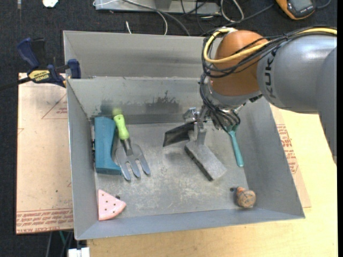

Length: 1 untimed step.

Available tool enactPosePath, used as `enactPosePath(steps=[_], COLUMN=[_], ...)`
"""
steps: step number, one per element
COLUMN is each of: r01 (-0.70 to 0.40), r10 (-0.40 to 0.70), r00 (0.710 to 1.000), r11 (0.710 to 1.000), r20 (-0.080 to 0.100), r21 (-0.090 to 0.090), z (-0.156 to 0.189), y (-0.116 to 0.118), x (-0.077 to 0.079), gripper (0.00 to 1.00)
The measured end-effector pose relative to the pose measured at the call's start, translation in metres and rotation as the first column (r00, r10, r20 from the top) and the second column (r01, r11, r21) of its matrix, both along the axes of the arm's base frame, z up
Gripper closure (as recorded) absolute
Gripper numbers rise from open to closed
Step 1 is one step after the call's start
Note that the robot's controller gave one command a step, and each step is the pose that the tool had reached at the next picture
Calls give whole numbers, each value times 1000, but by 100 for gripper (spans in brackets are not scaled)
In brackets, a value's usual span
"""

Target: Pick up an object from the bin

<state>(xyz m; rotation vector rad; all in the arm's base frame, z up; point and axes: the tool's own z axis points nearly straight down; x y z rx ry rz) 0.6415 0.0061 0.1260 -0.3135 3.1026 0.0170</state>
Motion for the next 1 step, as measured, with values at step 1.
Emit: enactPosePath(steps=[1], r01=[64], r10=[-64], r00=[998], r11=[998], r20=[13], r21=[4], z=[79], y=[14], x=[-16], gripper=[100])
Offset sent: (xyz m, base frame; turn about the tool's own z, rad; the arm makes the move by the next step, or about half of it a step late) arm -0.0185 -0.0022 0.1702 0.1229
